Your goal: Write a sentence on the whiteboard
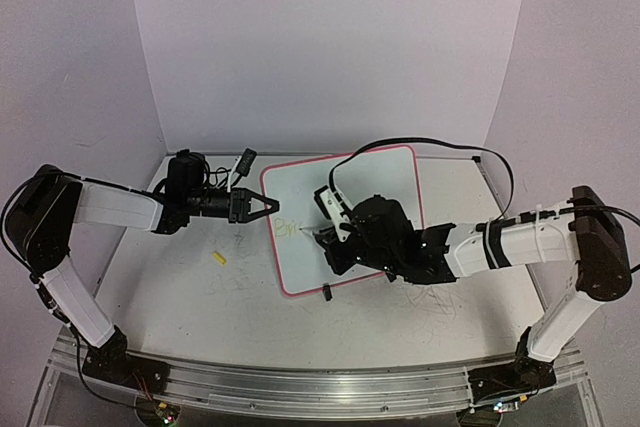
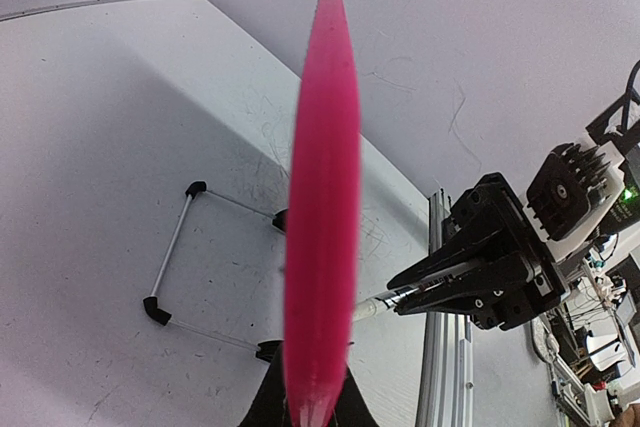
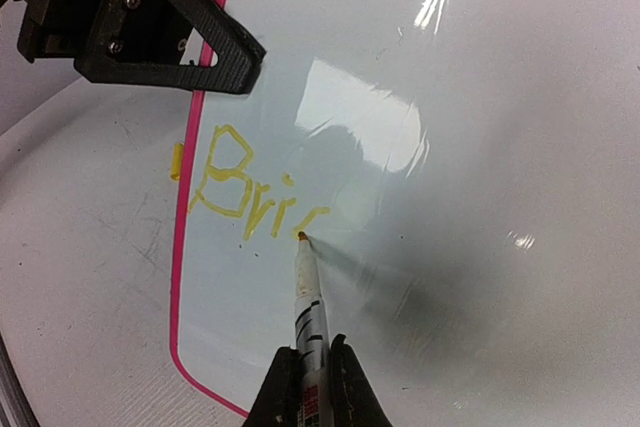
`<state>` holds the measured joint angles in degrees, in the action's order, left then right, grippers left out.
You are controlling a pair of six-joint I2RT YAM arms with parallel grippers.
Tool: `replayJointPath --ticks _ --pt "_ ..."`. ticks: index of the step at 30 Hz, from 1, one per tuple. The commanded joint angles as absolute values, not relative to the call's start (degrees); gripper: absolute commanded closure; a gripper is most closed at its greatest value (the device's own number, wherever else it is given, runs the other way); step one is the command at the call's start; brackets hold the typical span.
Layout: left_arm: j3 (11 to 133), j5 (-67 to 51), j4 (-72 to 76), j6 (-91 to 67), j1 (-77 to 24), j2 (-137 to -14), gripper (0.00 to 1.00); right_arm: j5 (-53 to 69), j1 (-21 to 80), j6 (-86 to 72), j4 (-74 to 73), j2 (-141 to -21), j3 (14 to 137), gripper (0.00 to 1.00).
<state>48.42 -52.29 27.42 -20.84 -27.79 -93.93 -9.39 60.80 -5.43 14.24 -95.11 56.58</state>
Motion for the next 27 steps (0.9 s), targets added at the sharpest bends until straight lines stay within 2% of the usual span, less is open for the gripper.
replayJointPath --ticks 1,14,27 --pt "50.4 -53.8 26.9 -20.2 -28.0 -93.5 1.0 -15.8 59.4 -6.4 14.4 -94.0 58.2 1.0" --pt "50.3 -53.7 26.9 -20.1 -28.0 -93.5 1.0 -16.5 58.7 -6.5 15.1 -94.9 59.4 1.0" --pt "50.8 -53.8 26.8 -20.0 -28.0 -93.8 1.0 -12.2 58.9 -6.9 13.9 -94.0 56.3 1.0"
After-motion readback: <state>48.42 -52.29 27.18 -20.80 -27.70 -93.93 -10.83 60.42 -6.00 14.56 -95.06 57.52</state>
